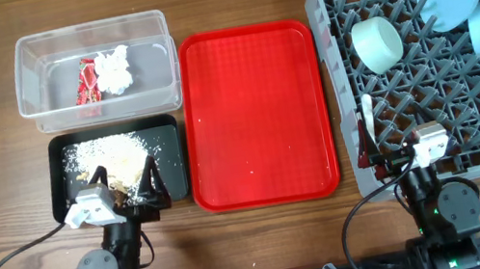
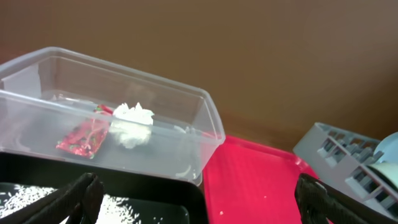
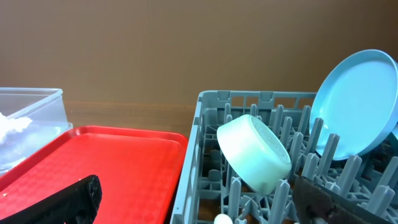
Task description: Sort waste into correct bins and load items into the dishwasher rack
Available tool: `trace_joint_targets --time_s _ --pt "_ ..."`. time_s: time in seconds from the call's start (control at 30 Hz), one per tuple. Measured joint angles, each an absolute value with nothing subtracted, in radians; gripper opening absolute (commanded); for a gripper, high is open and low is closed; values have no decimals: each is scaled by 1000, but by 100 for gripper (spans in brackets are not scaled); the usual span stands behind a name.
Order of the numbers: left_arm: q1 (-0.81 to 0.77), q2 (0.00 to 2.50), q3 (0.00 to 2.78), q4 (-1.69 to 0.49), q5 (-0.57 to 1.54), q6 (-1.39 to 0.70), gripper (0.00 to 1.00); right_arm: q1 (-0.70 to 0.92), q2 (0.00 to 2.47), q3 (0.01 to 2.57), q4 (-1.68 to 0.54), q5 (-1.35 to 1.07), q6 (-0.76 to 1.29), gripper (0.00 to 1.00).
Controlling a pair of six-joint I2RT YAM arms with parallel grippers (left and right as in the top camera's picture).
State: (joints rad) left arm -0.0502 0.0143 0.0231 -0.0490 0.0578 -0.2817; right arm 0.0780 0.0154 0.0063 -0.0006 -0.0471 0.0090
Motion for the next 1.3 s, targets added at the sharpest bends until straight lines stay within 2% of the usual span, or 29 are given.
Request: trace_joint_targets --time_s 1.3 --pt "-50 14 14 -72 57 -240 100 78 15 6 0 -47 9 100"
